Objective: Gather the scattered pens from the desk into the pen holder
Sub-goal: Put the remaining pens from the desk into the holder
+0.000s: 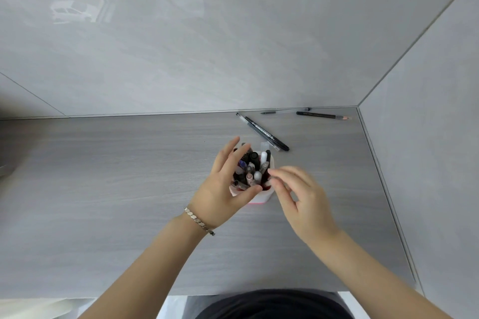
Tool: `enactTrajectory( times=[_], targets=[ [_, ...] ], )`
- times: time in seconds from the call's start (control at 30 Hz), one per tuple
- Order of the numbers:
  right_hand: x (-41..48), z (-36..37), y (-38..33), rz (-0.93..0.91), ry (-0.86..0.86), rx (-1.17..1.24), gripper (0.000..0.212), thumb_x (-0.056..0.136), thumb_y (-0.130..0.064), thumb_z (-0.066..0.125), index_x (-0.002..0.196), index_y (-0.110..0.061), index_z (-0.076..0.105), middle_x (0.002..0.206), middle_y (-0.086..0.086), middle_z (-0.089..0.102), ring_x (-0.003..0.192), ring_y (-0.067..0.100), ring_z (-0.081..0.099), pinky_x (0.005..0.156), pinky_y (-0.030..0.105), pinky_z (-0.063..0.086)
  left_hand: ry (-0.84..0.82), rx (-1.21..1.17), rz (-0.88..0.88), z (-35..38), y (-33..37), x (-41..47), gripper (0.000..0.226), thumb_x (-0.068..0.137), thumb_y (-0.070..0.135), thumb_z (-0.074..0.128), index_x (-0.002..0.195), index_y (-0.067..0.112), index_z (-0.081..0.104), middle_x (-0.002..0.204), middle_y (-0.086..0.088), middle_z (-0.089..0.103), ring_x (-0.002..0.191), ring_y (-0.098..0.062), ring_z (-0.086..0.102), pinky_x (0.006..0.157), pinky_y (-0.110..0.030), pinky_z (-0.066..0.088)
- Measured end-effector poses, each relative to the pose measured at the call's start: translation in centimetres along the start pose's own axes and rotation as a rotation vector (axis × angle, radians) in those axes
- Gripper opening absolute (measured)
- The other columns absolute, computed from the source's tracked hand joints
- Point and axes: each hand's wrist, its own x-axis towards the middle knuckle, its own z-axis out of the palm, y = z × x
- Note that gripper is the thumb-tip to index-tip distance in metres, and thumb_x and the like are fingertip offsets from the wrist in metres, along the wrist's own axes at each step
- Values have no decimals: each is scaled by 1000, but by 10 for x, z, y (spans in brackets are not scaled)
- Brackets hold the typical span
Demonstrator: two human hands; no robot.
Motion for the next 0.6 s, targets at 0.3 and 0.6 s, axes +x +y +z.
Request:
enactTrajectory(
  times=[0.3,0.6],
  targets=[
    [54,-18,12,243,-432,211,23,61,-19,82,57,-32,64,63,-10,57,56,5,47,53,10,35,-6,-14,-44,4,-1,2,66,71,51,57,130,44,28,146,8,20,123,27,16,95,7,21],
    [114,35,86,433,-376,-380,52,83,-28,62,127,-7,42,130,18,47,121,33,43,101,42,38,17,25,-77,4,4,3,65,70,55,52,129,45,26,137,19,26,117,28,21,88,8,27]
  ],
)
